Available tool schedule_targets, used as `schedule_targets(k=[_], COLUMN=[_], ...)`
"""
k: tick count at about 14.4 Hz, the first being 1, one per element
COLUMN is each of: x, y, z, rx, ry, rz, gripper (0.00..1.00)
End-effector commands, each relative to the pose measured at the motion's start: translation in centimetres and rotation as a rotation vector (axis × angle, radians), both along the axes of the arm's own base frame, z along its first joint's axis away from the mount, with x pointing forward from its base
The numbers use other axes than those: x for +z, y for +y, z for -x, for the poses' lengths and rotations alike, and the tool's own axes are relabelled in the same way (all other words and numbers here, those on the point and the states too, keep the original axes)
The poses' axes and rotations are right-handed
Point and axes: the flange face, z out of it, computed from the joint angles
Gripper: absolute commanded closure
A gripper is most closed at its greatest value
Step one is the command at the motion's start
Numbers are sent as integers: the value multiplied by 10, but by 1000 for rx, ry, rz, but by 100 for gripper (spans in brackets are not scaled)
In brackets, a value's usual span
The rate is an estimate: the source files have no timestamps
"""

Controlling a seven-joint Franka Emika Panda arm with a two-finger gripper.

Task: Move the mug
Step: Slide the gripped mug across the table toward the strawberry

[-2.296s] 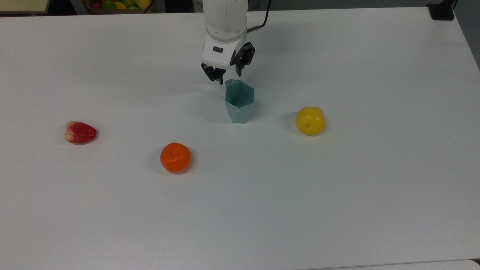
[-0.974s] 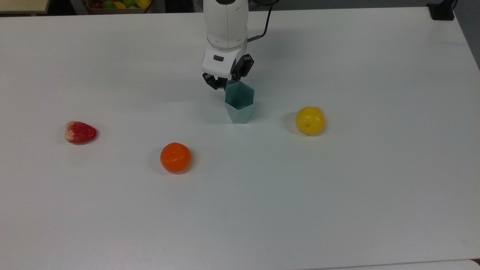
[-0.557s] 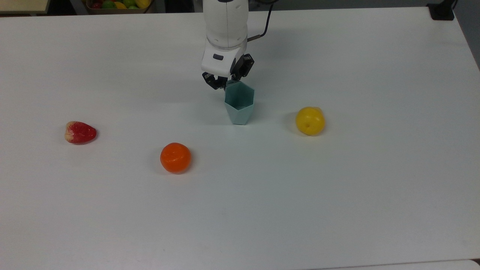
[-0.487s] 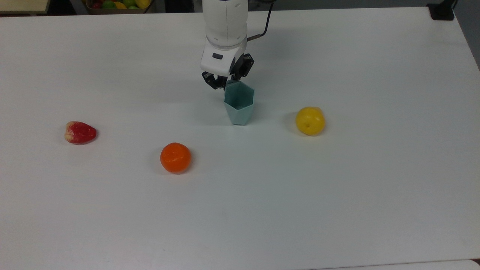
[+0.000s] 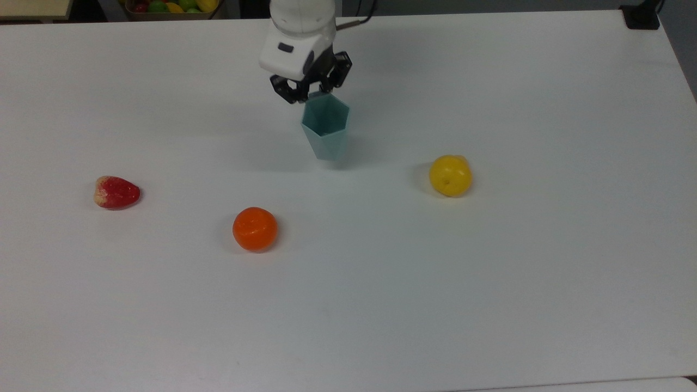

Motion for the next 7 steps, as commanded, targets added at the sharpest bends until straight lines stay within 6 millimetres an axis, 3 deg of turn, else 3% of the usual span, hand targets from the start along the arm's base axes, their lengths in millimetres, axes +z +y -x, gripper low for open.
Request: schedule_targets(k=[1,7], x=[34,50], y=[-27,-110], z=[18,28], rx=[-58,-208], ry=[9,20], rz=[-1,-6], gripper=[93,93])
